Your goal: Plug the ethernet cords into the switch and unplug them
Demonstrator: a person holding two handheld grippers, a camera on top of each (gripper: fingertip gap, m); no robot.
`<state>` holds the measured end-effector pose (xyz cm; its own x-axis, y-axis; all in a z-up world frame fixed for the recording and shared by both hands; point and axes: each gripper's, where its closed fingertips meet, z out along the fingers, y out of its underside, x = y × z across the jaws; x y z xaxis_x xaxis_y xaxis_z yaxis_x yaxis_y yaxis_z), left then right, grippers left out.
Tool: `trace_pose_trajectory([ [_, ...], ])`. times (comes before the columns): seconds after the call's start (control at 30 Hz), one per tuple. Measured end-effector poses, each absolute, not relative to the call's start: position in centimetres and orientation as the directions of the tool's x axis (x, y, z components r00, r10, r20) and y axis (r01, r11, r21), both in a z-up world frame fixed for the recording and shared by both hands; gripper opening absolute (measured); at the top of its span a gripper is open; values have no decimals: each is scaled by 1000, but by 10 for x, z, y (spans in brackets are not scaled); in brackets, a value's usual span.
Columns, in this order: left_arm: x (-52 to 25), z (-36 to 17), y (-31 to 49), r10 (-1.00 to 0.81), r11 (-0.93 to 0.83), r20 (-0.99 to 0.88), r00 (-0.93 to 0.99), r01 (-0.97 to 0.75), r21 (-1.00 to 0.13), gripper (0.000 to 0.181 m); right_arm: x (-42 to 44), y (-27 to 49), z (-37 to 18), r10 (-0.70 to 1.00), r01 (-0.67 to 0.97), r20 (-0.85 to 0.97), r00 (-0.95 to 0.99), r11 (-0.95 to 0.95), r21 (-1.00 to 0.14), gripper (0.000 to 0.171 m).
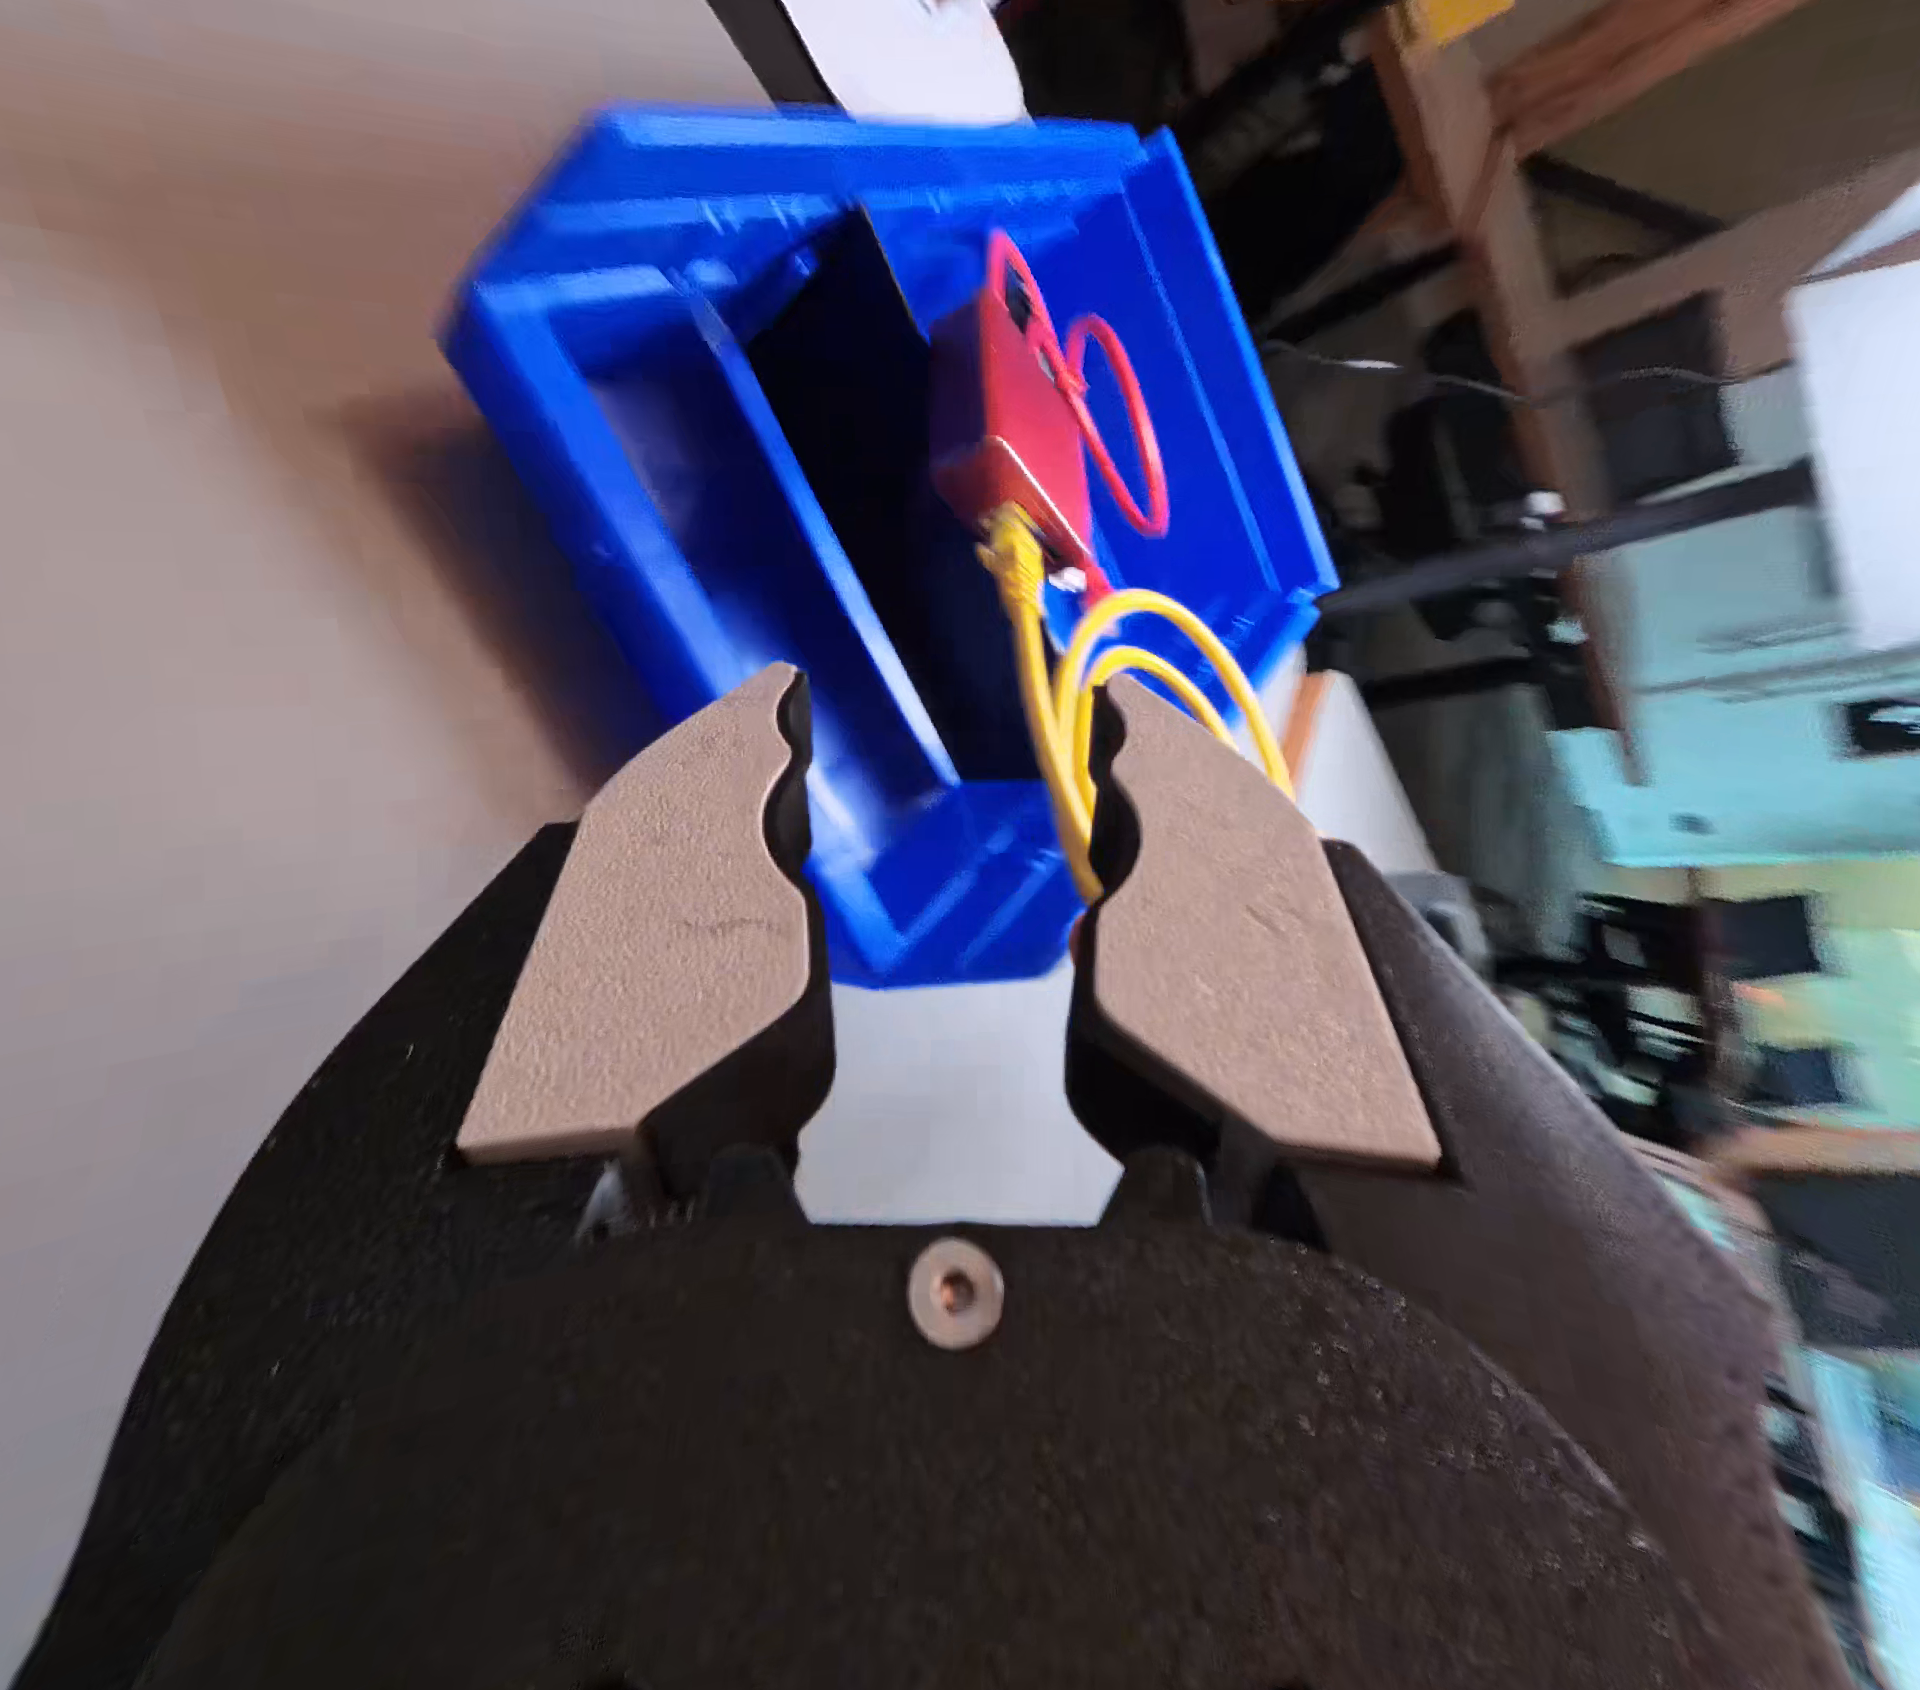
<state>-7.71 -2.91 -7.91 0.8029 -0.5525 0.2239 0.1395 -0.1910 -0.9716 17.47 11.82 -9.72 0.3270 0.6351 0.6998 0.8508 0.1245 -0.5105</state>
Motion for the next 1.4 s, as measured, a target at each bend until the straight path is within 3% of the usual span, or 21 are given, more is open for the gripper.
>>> trace_pose_trajectory([
  [0.07, -75, -82, -28, -555, -206, 239, 797, 147, -967, 38, 190, 143, -100, 527, 934, 823, 213, 138, -330, 50],
  [0.13, -73, -84, -28, -552, -211, 236, 800, 140, -967, 38, 207, 166, -114, 533, 982, 841, 97, 85, -167, 51],
  [0.2, -73, -83, -30, -546, -201, 218, 809, 126, -972, 38, 212, 183, -118, 548, 990, 836, 12, 109, -86, 23],
  [0.23, -75, -81, -31, -542, -192, 208, 814, 121, -974, 38, 213, 188, -119, 569, 991, 822, -24, 124, -56, 7],
  [0.33, -79, -78, -31, -532, -181, 209, 821, 131, -975, 36, 204, 208, -102, 551, 982, 828, -98, 187, -9, 7],
  [0.47, -77, -84, -29, -541, -208, 240, 806, 148, -967, 36, 174, 237, -53, 381, 951, 911, -157, 306, 36, 7],
  [0.53, -75, -86, -29, -548, -212, 234, 803, 137, -968, 36, 150, 244, -33, 343, 921, 934, -102, 387, -41, 8],
  [0.63, -73, -86, -31, -555, -211, 229, 799, 132, -969, 36, 115, 251, -17, 479, 816, 865, 150, 435, -382, 10],
  [0.73, -72, -86, -32, -559, -210, 229, 797, 132, -969, 35, 100, 268, -26, 692, 640, 607, 390, 270, -719, 10],
  [0.83, -72, -84, -33, -564, -204, 222, 795, 126, -971, 35, 106, 284, -42, 799, 465, 307, 517, 39, -884, 10],
  [0.93, -71, -85, -33, -567, -203, 213, 795, 115, -972, 35, 126, 296, -65, 809, 432, 144, 570, -146, -890, 10],
  [1.0, -69, -87, -33, -572, -213, 220, 790, 116, -970, 35, 146, 299, -89, 794, 521, 130, 594, -256, -814, 11],
  [1.13, -68, -89, -33, -574, -218, 219, 789, 110, -970, 35, 161, 286, -96, 802, 690, 280, 527, -212, -692, 15],
  [1.23, -66, -89, -33, -573, -218, 214, 791, 105, -970, 35, 172, 271, -119, 830, 806, 311, 464, -249, -537, 44],
  [1.3, -68, -87, -34, -567, -210, 198, 799, 92, -973, 35, 172, 250, -128, 867, 833, 265, 421, -254, -492, 53],
  [1.4, -72, -85, -34, -553, -194, 168, 816, 70, -979, 35, 172, 228, -123, 865, 852, 338, 371, -171, -495, 56],
])
